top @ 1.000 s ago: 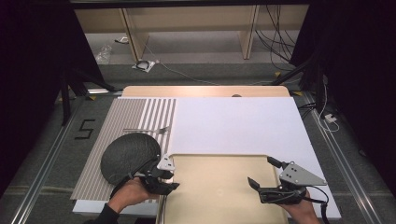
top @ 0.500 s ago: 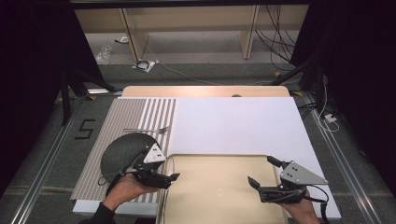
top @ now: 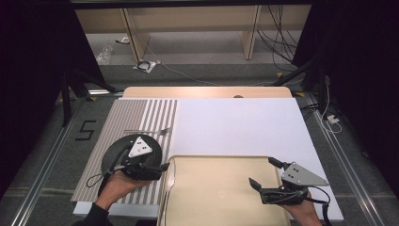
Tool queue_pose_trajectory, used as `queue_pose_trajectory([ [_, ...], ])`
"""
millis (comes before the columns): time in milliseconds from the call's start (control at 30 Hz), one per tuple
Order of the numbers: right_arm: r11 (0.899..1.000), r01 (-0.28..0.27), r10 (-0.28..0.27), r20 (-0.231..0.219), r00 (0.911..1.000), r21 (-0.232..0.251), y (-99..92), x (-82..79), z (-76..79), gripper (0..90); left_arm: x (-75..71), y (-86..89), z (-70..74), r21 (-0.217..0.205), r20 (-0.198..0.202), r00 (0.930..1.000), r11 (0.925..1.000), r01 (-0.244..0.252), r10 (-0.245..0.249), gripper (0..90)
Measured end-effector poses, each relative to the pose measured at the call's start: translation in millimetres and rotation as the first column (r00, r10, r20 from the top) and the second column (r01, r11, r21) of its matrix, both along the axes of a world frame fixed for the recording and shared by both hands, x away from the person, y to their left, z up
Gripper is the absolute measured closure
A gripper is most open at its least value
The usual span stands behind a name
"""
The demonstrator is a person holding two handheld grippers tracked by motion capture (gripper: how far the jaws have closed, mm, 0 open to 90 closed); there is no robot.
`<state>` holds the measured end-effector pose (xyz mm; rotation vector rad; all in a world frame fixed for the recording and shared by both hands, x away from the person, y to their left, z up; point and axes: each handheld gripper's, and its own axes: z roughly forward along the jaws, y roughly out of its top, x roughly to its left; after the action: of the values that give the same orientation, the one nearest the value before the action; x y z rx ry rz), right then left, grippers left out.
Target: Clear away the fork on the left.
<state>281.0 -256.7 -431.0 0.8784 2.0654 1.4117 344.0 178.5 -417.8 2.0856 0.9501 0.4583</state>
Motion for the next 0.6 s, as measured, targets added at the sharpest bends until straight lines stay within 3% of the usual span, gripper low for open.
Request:
queue_pose_trajectory([
  [133, 1.000, -0.002, 0.002, 0.001, 1.0000, -0.001, 0.1, 0.1, 0.1, 8.0, 2.1, 3.5, -0.1, 0.017, 0.010, 0.9995, 0.9994, -0.030, 0.030, 23.6],
  [233, 1.000, -0.003, 0.003, 0.004, 1.0000, -0.001, 0.4, 0.9, -0.3, 7.9, 3.1, 1.2, -0.5, 0.054, 0.025, 0.9992, 0.9980, -0.032, 0.030, 24.0],
  [467, 1.000, -0.002, 0.002, -0.001, 1.0000, -0.001, -0.5, 0.8, 0.0, 8.0, 14.3, 2.6, 1.9, 0.060, 0.027, 0.9987, 0.9972, -0.044, 0.043, 23.5],
  [600, 1.000, 0.001, -0.001, -0.002, 1.0000, -0.003, -1.5, 1.1, 0.9, 8.0, 22.7, 6.0, 4.1, 0.102, 0.041, 0.9976, 0.9930, -0.060, 0.056, 23.2],
])
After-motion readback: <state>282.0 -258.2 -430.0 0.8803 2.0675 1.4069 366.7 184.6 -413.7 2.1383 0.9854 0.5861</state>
